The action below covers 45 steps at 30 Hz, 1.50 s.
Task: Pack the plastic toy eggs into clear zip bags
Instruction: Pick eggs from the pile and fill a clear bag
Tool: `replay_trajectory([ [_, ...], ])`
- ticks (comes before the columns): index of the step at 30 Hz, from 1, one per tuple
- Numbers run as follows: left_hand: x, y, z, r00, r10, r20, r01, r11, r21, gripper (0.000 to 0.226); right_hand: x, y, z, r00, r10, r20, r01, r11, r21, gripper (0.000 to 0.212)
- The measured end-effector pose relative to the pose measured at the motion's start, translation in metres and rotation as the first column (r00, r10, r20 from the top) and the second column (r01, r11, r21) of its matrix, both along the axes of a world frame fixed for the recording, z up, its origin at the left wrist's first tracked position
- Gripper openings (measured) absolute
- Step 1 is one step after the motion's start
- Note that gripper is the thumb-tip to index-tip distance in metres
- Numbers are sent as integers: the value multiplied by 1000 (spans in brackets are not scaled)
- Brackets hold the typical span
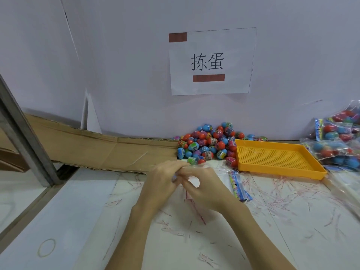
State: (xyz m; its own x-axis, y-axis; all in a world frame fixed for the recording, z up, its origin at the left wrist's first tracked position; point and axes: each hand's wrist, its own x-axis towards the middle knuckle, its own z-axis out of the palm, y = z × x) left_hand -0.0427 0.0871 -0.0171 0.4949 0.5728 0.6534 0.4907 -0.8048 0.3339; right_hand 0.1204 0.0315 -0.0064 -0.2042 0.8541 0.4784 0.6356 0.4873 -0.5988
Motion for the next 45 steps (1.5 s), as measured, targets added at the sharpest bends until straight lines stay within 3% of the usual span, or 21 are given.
replay_trajectory([
  [3,-8,3,4,997,63,41,-64,998,12,23,3,-3,6,995,-17,-103,23,998,60,22],
  [5,-12,4,6,984,139,113,-134,990,-52,14,6,-1,9,960,-76,-271,110,987,115,23],
  [8,-15,8,7,904,305,299,-192,916,-352,23,17,5,6,898,-274,-345,332,935,122,21],
  [11,-15,13,7,838,350,419,-61,823,-564,26,29,12,-10,905,-418,-81,417,908,-32,26],
  [14,-16,14,7,811,362,460,17,772,-636,31,29,18,-25,882,-422,211,458,873,-167,45],
  [20,-14,12,5,847,308,433,63,750,-658,23,26,32,-38,816,-398,419,498,852,-161,49],
  [24,-13,13,3,845,276,458,112,746,-656,23,25,30,-33,815,-507,280,534,845,-25,37],
  [27,-12,13,4,844,260,469,138,740,-658,25,23,25,-20,848,-528,-35,529,845,81,17],
  [29,-11,13,4,854,242,461,153,730,-667,27,21,21,-12,844,-478,-243,510,856,88,24],
  [31,-10,12,5,876,200,439,171,722,-670,29,21,17,-9,830,-433,-351,486,870,77,27],
  [34,-8,9,5,906,160,393,151,743,-652,29,19,13,-6,849,-360,-387,422,902,87,27],
  [40,0,0,5,963,127,237,-8,895,-447,27,13,15,1,831,-315,-458,419,896,145,50],
  [45,4,0,3,973,102,208,-10,915,-403,32,9,11,4,907,-309,-286,400,847,352,41],
])
